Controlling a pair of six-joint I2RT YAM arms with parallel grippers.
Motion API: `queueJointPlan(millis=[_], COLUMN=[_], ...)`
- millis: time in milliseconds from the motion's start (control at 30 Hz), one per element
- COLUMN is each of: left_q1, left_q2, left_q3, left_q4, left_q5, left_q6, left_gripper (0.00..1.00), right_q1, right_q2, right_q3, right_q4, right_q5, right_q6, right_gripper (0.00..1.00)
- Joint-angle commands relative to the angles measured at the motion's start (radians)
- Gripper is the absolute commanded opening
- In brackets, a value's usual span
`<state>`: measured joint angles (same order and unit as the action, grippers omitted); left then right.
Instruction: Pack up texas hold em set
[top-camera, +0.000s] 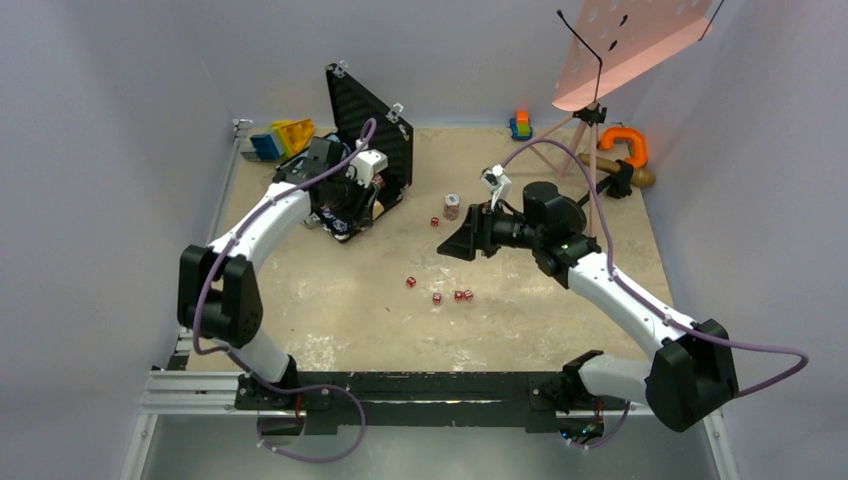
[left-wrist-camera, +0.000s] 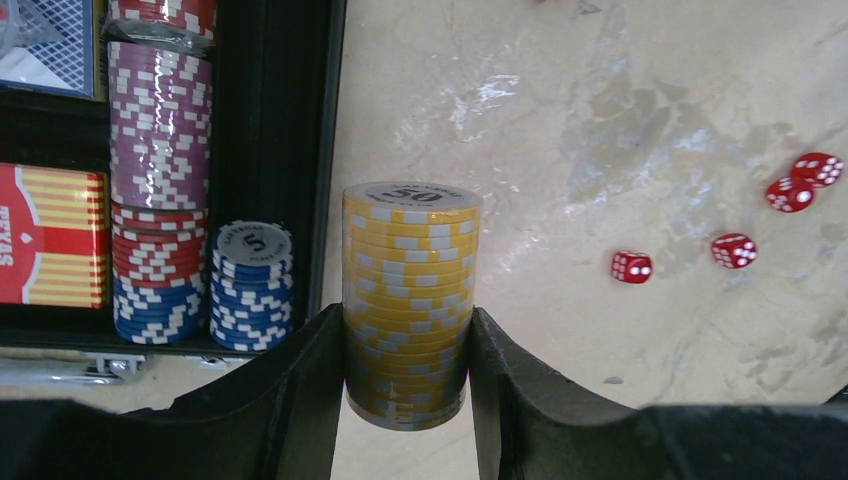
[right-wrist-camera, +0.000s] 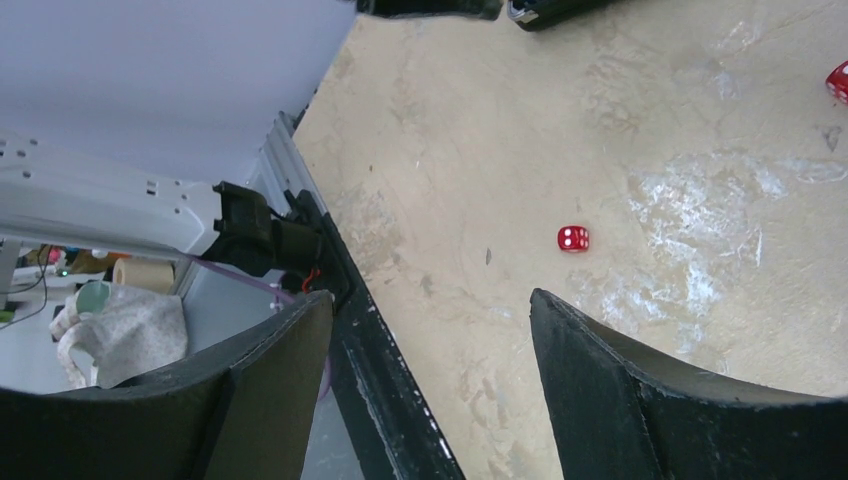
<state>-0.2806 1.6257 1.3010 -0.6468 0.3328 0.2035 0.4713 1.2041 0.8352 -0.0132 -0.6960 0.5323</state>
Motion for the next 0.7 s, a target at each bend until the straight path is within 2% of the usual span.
queueJointPlan(millis=[0, 333, 667], left_q1=[0.018, 0.039, 0.054], left_q2=[0.103, 0.362, 0.436], left_q3=[0.164, 0.412, 0.423], left_q4=[-0.061, -0.151, -0.154], left_q5=[-0.005, -0.006, -0.066], left_q6=[0.098, 0.130, 0.127], left_gripper=[0.00, 0.00, 0.00], right_q1=[0.003, 0.002, 0.002], right_q2=[-0.061, -0.111, -0.110], right_q3=[-0.028, -0.067, -0.093], right_q4=[0.068, 0.046, 0.047], right_q5=[-0.033, -0.016, -0.018], right_q6=[-0.016, -0.038, -0.040], right_gripper=[0.76, 0.75, 0.75])
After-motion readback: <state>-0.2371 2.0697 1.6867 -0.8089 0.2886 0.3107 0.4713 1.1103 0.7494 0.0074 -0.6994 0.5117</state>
